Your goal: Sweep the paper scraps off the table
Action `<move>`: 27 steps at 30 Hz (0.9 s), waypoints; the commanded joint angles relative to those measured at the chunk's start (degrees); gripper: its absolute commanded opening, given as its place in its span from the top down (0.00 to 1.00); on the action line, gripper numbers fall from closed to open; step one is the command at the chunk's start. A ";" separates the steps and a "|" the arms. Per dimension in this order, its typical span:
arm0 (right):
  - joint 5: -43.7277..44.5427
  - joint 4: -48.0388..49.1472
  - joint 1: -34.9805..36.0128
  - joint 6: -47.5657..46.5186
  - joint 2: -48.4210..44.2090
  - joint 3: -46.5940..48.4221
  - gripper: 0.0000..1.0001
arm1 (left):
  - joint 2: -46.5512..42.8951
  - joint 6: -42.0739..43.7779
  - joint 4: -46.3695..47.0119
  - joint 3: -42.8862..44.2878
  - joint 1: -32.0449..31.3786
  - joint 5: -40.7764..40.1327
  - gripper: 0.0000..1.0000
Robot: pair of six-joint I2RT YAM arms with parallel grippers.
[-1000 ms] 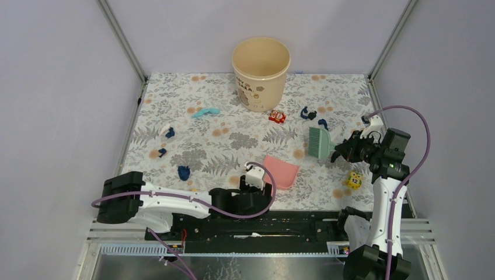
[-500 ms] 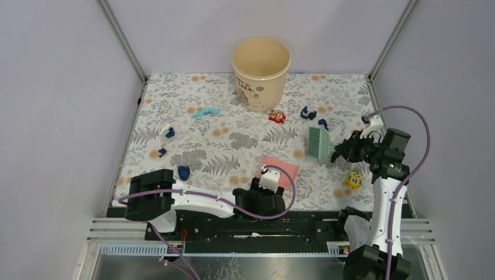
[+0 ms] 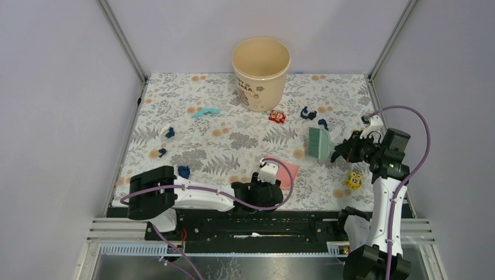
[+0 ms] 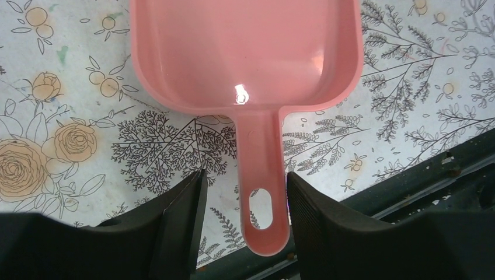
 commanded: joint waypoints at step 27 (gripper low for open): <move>-2.11 0.19 -0.20 -0.83 -0.18 1.20 1.00 | -5.35 16.26 -6.40 0.80 4.20 6.22 0.66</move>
